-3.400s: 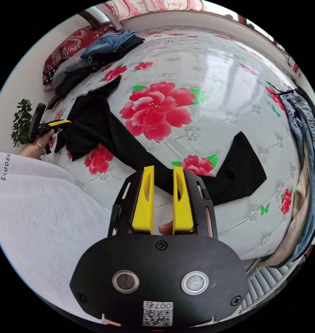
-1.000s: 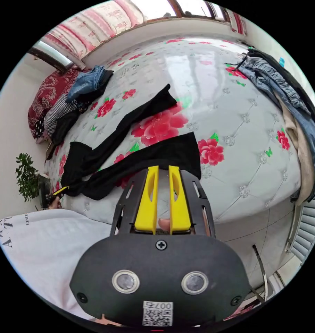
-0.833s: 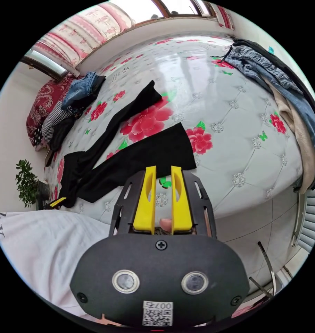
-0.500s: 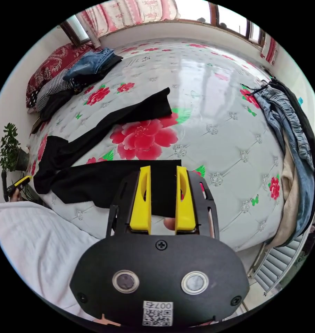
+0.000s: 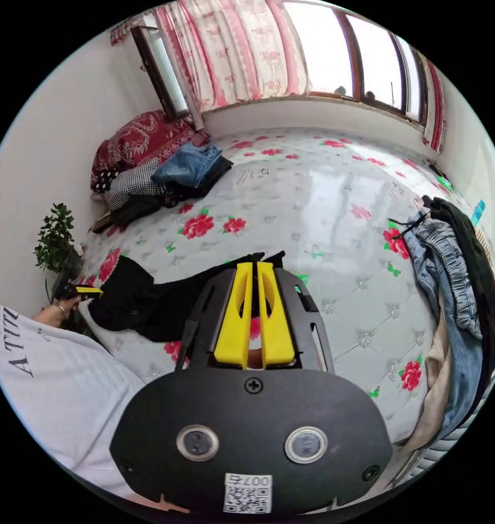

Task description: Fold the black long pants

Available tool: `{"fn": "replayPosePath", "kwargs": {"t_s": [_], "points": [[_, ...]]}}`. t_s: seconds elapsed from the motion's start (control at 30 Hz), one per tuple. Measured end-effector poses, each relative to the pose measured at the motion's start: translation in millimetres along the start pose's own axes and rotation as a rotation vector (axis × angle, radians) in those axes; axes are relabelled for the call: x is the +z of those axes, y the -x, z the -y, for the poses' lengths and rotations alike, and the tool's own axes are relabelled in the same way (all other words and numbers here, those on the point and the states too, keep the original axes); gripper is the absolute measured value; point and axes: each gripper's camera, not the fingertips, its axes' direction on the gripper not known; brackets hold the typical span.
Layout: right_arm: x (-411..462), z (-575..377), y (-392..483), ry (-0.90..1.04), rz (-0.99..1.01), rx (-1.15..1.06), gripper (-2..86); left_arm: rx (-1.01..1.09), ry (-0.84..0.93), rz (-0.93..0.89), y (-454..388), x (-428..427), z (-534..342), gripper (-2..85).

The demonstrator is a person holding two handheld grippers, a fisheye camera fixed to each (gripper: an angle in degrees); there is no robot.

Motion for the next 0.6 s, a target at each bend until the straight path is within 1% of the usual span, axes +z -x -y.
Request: {"fn": "replayPosePath", "kwargs": {"t_s": [0.03, 0.1, 0.17, 0.2, 0.23, 0.27, 0.33, 0.4, 0.43, 0.5, 0.6], "points": [[-34.3, 1.0, 1.2, -0.071, 0.032, -0.040, -0.1, -0.010, 0.072, 0.025, -2.7, 14.4, 4.9, -1.0], [-64.4, -9.4, -6.1, -0.117, 0.059, -0.053, -0.1, -0.013, 0.025, 0.062, -8.2, 15.3, 2.1, -1.0], [-62.1, -33.4, -19.0, -0.093, 0.024, -0.026, -0.1, -0.029, 0.007, 0.104, -15.7, 12.8, -0.3, -1.0], [-42.4, -56.4, -28.6, -0.035, -0.030, 0.006, -0.1, -0.021, 0.000, 0.118, -18.0, 12.2, -1.6, -1.0], [-10.5, -82.7, -42.0, 0.067, -0.073, 0.062, -0.1, 0.009, -0.010, 0.157, -22.5, 12.0, -4.8, -1.0], [7.9, -96.9, -50.3, 0.129, -0.081, 0.102, -0.1, 0.038, -0.011, 0.205, -25.2, 13.1, -7.9, -1.0], [77.9, -159.6, -74.7, 0.375, -0.050, 0.215, -0.1, 0.086, -0.010, 0.266, -25.9, 15.9, -12.1, -1.0], [112.6, -198.1, -77.7, 0.496, -0.076, 0.257, -0.1, 0.115, 0.019, 0.315, -20.9, 19.8, -13.6, -1.0], [126.0, -215.5, -73.9, 0.529, -0.055, 0.260, -0.1, 0.121, 0.044, 0.333, -15.1, 22.0, -13.6, -1.0], [139.6, -232.0, -62.8, 0.561, -0.048, 0.238, 0.0, 0.109, 0.049, 0.308, -5.8, 20.2, -14.6, -1.0], [156.4, -248.4, -39.6, 0.622, -0.078, 0.147, 0.2, 0.055, 0.057, 0.228, 4.1, 11.8, -18.1, -1.0]]}}
